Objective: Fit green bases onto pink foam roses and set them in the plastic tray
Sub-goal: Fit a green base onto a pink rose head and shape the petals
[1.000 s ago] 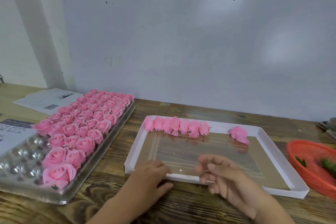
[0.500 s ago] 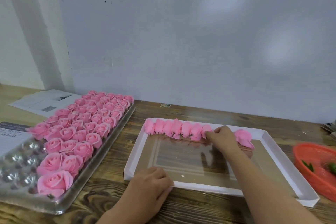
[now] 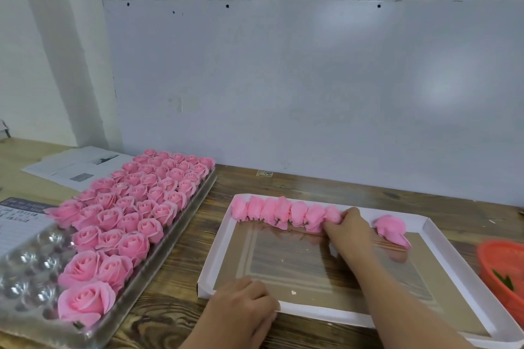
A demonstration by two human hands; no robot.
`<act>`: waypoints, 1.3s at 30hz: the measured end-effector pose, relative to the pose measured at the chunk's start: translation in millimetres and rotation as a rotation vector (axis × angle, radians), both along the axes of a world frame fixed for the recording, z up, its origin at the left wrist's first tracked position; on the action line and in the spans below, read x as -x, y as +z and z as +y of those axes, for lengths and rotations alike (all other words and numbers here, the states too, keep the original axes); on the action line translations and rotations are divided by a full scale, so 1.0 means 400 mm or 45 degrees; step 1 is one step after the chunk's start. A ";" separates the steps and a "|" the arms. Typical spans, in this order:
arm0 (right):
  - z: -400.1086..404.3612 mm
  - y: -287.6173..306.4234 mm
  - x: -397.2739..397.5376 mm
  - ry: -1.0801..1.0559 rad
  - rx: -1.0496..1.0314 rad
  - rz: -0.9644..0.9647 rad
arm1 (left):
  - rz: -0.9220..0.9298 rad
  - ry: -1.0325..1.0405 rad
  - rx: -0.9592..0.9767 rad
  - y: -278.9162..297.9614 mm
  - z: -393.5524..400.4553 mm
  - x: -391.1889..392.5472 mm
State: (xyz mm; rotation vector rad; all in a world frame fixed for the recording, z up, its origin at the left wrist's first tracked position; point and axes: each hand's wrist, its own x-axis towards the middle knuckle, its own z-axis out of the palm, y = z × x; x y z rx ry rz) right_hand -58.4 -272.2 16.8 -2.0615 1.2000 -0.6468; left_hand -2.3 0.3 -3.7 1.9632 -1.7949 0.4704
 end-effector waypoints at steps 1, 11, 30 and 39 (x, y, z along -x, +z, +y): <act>-0.004 0.000 0.008 0.001 -0.036 -0.029 | 0.003 -0.004 0.001 0.001 0.001 0.000; 0.008 0.047 0.190 0.106 -0.724 -0.699 | 0.274 0.160 0.006 0.027 -0.007 0.043; 0.214 0.067 0.267 0.865 -1.664 -1.185 | 1.966 -0.243 0.122 0.189 -0.249 0.157; 0.221 0.054 0.257 0.920 -1.716 -1.077 | 1.971 -0.268 0.155 0.153 -0.229 0.148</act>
